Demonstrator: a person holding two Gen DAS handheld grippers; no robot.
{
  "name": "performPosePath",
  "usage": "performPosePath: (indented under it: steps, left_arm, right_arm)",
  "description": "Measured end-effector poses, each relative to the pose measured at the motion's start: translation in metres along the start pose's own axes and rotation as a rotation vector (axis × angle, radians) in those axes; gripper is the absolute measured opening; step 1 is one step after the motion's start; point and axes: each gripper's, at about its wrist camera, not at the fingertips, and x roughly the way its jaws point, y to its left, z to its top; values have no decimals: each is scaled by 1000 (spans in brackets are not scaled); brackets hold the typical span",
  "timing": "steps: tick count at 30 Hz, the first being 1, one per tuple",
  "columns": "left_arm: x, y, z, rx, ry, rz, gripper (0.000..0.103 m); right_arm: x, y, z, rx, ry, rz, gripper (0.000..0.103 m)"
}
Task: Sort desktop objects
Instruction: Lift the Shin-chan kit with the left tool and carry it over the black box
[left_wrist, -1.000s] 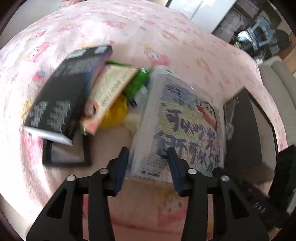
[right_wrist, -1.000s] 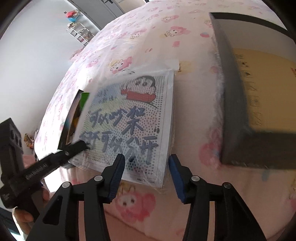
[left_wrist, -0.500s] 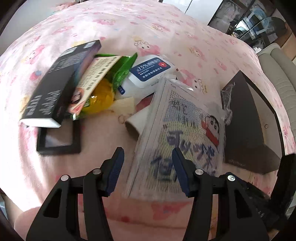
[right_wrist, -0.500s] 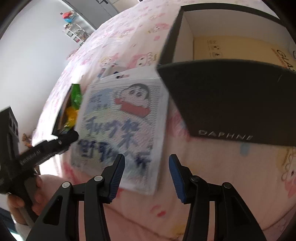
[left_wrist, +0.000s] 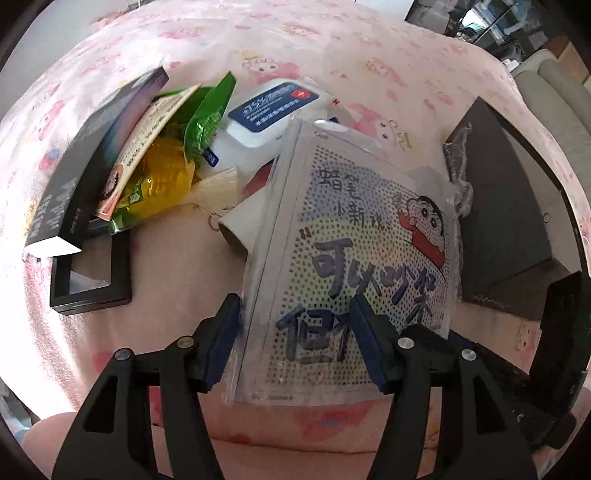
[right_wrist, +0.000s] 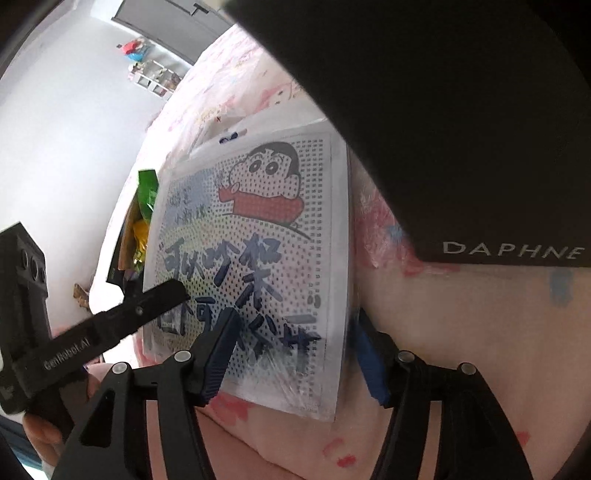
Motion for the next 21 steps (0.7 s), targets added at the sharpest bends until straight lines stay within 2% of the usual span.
performPosePath:
  steps: [3,6,8,10,14,18,21]
  left_arm:
    - [-6,-1,-9,5,18,-43,60]
    - [-3,-6,-23,11,59,-96,61]
    - [0,-12,-29,21,83,-94,65]
    - [3,-14,-30,24,87,-79,62]
    - [5,-7,-24,-18,90,-88,62]
    - [19,-12,-22,-5,165,-90,75]
    - [17,-14,-22,-9,145,-72,76]
  right_arm:
    - [-14,2,-4,0,-19,-9,55]
    - [-29,4,-12,-10,-1,-71,55]
    - [-32,5,-16,-28,19,-111,55]
    - [-30,6,-17,-36,38,-144,55]
    - [-19,4,-12,-11,33,-139,55]
    - [-12,2,-7,4,17,-123,57]
    - [-5,6,-6,-1,8,-117,57]
